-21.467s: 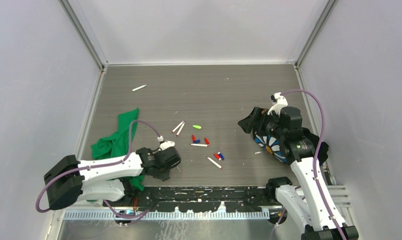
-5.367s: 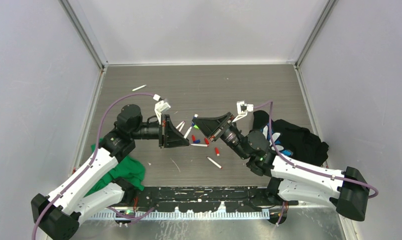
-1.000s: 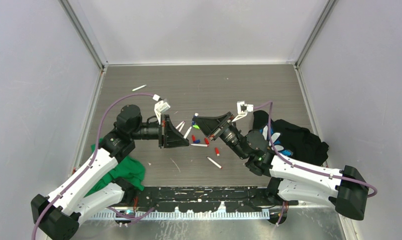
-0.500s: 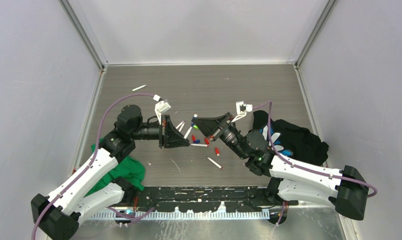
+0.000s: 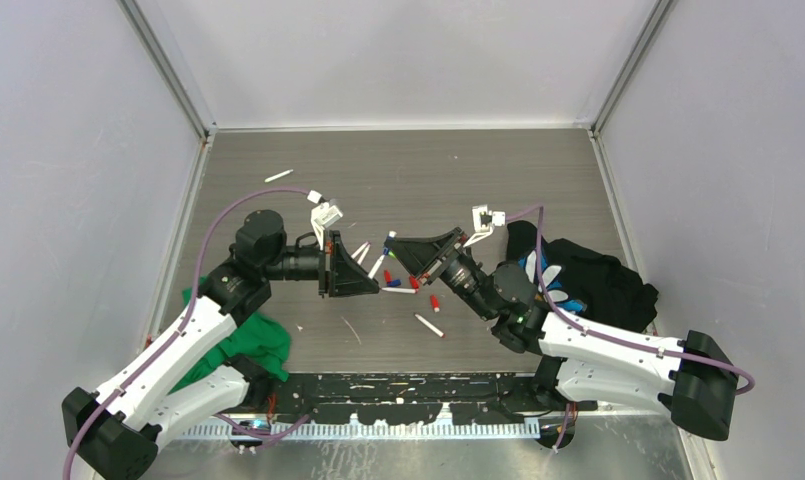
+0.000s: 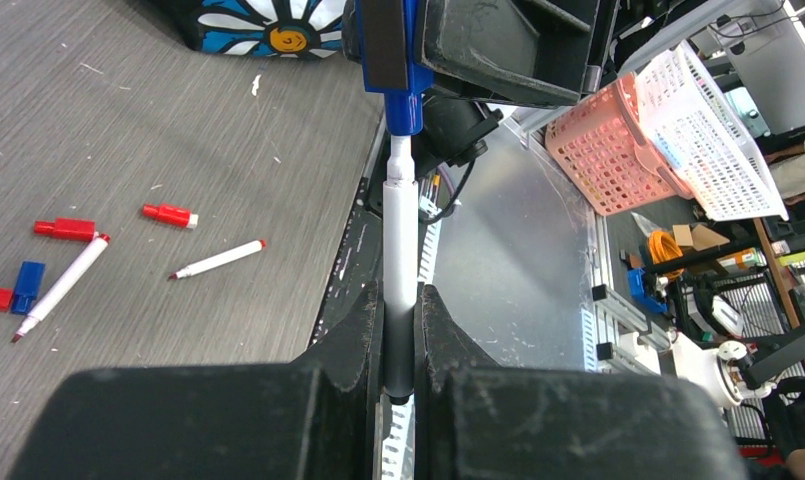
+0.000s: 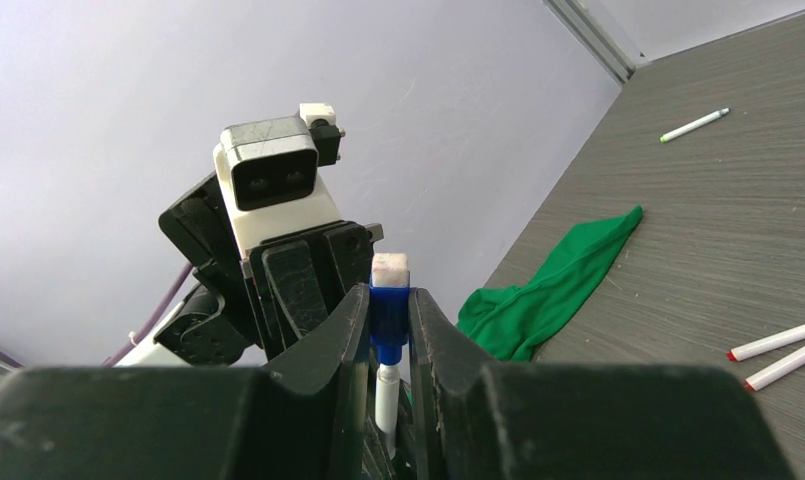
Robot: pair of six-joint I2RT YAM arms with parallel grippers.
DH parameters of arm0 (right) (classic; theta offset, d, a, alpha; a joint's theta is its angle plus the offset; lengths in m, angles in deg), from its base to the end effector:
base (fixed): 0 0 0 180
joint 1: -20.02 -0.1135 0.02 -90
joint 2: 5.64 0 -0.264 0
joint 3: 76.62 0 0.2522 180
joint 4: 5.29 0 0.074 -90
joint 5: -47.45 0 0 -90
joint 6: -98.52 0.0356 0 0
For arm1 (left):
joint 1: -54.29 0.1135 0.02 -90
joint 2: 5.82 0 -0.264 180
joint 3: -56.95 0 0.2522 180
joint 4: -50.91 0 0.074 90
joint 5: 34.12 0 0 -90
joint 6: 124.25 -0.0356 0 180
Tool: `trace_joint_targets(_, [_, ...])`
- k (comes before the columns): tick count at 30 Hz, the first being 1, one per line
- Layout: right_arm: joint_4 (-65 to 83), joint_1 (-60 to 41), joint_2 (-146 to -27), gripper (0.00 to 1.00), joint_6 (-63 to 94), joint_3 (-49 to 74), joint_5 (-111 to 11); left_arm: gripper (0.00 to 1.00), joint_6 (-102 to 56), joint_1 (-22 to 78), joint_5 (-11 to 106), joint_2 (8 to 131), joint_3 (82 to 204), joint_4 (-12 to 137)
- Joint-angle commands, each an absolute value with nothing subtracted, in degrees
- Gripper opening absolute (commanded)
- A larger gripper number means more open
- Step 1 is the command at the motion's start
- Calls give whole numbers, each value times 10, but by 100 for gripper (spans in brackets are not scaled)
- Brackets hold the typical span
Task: Insert the pens into the pen caps
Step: Insert the pen cap onto the pen.
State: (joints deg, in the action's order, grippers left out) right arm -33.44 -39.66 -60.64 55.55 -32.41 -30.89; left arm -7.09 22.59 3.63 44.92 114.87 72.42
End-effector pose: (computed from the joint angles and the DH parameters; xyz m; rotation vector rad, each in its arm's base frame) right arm 0.1174 0.1865 0.3150 0.0393 1.4216 1.4516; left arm 0.1519 -0.1269 0.3257 0.7875 1.8443 -1.5157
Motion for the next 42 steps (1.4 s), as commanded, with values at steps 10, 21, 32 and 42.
trace_joint_targets(10, [-382, -400, -623, 1, 574, -323, -350, 0, -52, 227, 64, 456, 1167, 674])
trace_joint_targets(21, [-383, -401, -615, 1, 568, -335, -347, 0, -16, 227, 102, 459, 1158, 623])
trace_joint_targets(32, [-338, -416, -636, 1, 541, -290, -438, 0, -39, 227, 72, 516, 1221, 627])
trace_joint_targets(42, [-272, -445, -616, 1, 548, -309, -445, 0, -43, 229, 81, 483, 1185, 567])
